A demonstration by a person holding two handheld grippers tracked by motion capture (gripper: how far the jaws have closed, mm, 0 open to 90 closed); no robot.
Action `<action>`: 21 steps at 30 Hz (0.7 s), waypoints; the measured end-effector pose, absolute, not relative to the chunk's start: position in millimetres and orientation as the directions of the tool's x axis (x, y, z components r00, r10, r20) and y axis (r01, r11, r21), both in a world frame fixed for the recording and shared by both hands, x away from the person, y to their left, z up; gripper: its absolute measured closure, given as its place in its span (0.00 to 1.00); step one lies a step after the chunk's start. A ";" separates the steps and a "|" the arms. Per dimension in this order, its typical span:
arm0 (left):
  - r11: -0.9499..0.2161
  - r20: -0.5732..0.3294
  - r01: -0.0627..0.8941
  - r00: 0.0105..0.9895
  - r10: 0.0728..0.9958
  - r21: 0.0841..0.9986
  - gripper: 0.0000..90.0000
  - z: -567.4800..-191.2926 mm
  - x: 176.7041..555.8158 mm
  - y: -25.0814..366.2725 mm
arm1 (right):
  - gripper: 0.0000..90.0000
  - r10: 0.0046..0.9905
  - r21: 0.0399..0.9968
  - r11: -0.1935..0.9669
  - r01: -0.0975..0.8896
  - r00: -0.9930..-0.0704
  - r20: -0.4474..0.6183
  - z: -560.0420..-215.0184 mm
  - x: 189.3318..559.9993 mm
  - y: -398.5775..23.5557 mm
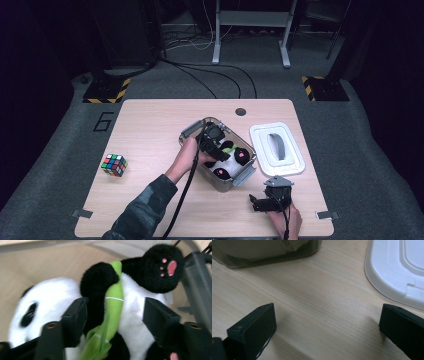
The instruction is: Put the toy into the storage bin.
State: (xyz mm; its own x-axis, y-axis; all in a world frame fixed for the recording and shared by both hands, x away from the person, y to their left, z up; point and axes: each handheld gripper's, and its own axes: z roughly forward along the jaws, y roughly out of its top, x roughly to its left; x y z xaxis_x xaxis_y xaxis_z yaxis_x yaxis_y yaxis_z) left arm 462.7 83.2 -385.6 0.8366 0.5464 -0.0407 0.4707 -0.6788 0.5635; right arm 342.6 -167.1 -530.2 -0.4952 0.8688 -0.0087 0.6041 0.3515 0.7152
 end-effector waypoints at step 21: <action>-0.494 -0.020 0.456 0.749 0.662 0.740 0.00 -363.0 428.2 191.8 | 0.00 0.871 0.715 0.348 0.606 -0.492 -0.007 -530.1 342.7 -166.9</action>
